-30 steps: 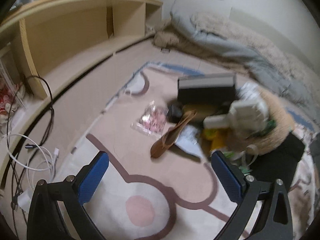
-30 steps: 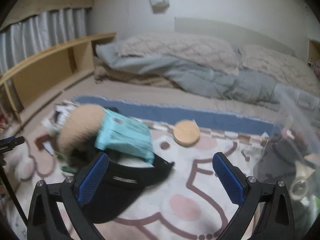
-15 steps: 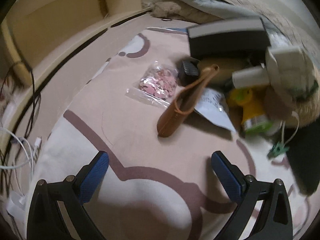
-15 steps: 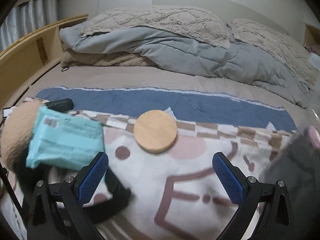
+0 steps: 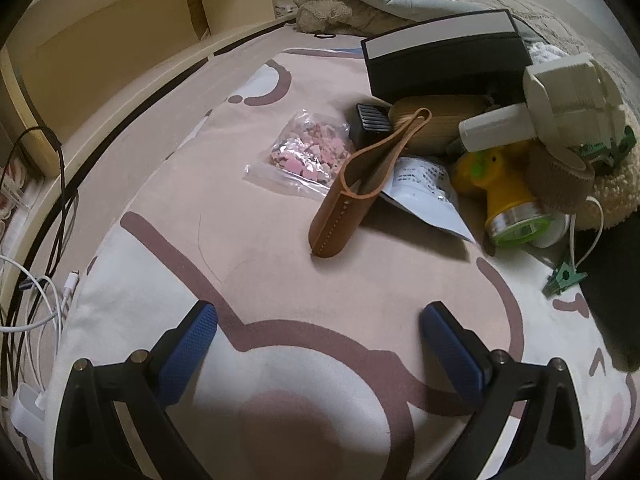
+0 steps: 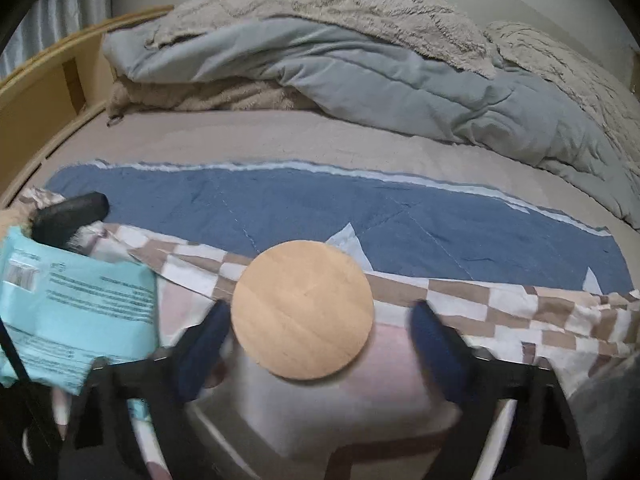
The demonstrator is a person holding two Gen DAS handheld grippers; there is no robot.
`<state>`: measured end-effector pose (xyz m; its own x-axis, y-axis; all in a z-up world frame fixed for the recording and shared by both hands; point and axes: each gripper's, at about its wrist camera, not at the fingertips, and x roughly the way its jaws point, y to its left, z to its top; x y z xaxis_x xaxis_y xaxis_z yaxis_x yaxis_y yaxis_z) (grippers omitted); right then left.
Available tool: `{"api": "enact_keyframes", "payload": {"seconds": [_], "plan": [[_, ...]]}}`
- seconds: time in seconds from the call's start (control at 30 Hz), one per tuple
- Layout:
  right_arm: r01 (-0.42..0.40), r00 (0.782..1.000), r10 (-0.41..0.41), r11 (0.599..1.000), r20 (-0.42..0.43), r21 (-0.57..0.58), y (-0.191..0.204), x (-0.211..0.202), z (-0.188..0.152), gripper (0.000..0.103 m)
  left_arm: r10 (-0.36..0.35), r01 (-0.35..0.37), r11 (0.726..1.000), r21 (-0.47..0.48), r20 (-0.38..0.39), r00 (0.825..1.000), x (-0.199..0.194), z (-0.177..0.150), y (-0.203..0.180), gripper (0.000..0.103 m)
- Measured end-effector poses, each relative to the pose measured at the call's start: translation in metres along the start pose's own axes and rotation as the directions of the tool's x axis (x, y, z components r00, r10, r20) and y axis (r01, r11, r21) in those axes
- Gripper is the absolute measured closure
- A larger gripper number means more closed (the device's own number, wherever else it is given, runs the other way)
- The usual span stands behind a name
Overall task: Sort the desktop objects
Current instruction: 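Grasp the brown leather strap with the left tool while the right tool grasps the wooden coaster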
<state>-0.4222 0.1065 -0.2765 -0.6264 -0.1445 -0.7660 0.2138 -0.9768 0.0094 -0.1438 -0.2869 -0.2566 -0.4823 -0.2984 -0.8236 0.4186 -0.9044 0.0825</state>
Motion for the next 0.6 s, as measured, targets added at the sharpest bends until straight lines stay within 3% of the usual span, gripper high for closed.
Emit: {"api": "enact_keyframes", "payload": {"seconds": [0.1,0.23,0.4,0.47,0.53,0.6], "plan": [[-0.010,1.000,0.009,1.000,-0.016,-0.021,0.002,0.010,-0.006,0.023,0.001,0.000,1.000,-0.025,0.012,1.000,-0.003,0.001,0.000,0.000],[-0.021,1.000,0.021,1.000,0.000,-0.008,-0.001,0.011,-0.007,0.022,-0.088,0.093,0.993,-0.074,0.064,0.994,-0.010,0.011,0.005,0.006],[-0.039,0.999,0.039,0.999,-0.031,-0.022,0.001,0.016,-0.007,0.004,-0.144,0.151,0.983,-0.104,0.073,0.987,-0.007,0.027,0.006,0.033],[-0.042,0.998,0.040,0.999,-0.041,-0.026,0.002,0.016,-0.007,0.001,-0.161,0.167,0.980,-0.104,0.065,0.985,-0.004,0.030,0.005,0.048],[-0.046,0.998,0.045,0.999,-0.047,-0.028,0.002,0.018,-0.007,0.000,-0.177,0.183,0.977,-0.106,0.065,0.982,-0.001,0.035,0.004,0.050],[-0.054,0.998,0.053,0.998,-0.045,-0.021,0.001,0.017,-0.007,0.000,-0.176,0.182,0.978,-0.106,0.068,0.982,0.000,0.039,0.005,0.063]]}}
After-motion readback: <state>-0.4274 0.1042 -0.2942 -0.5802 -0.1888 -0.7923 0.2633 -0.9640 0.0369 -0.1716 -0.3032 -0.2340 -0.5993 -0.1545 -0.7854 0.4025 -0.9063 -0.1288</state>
